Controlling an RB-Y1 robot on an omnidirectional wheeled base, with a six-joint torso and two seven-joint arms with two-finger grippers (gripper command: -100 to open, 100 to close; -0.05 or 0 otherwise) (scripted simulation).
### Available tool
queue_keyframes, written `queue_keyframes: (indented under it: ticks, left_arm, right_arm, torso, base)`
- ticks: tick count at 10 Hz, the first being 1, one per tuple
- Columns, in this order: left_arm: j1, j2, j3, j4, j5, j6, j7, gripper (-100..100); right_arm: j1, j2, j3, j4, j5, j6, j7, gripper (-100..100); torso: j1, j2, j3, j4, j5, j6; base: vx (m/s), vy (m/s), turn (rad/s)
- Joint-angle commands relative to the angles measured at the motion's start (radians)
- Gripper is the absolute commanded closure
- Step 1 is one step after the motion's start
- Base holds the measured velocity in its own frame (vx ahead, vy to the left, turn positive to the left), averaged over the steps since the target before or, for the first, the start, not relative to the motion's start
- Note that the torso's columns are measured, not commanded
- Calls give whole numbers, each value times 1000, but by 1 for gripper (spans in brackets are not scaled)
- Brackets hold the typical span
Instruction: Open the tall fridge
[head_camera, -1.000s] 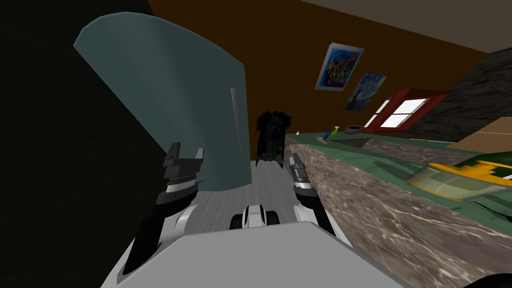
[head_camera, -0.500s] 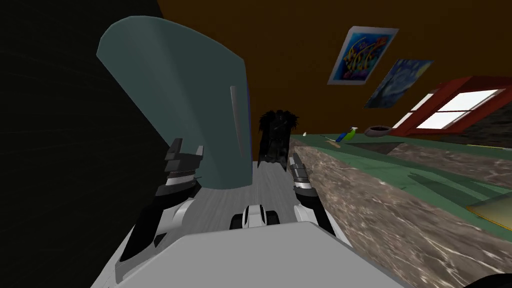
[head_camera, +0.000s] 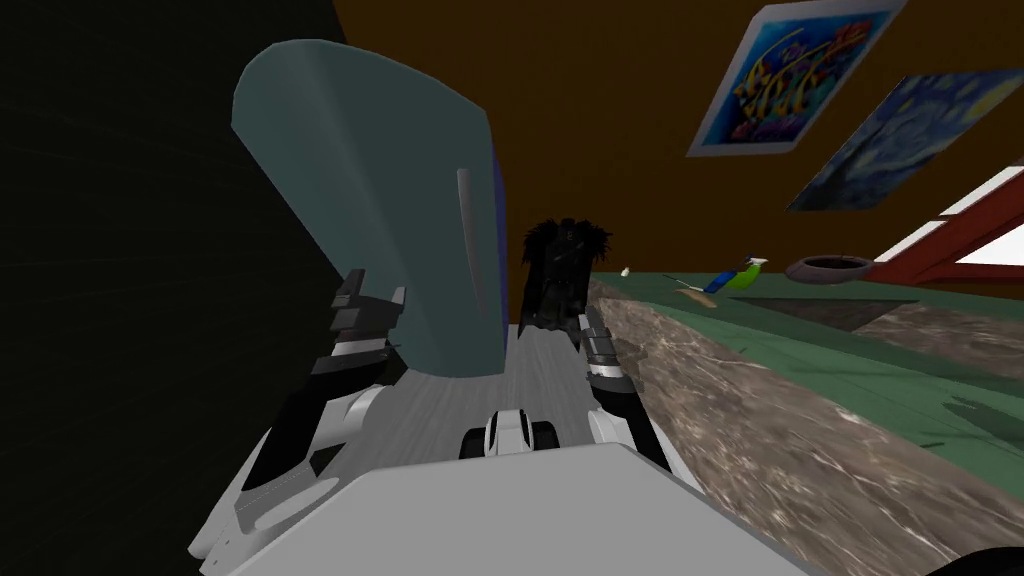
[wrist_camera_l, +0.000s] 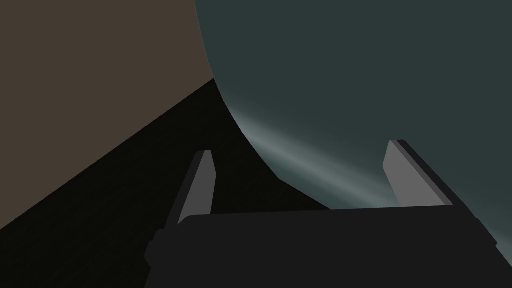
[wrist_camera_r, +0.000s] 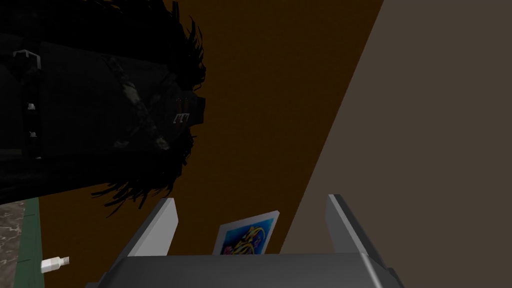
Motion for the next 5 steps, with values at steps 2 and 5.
queue_keyframes:
  ticks: [2,5]
  left_arm:
    - [-45,3,41,4,9,85,36,-100]
    - [-110,3,94,8,20,170,84,-100]
  right_arm:
    - [0,0,0,0,0,0,0,0]
    - [0,0,0,0,0,0,0,0]
  torso:
    - [-1,-1,-1,0,0,0]
    - [1,-1,-1,-1,0,1]
  base:
    - [53,-133,183]
    - [69,-128,192]
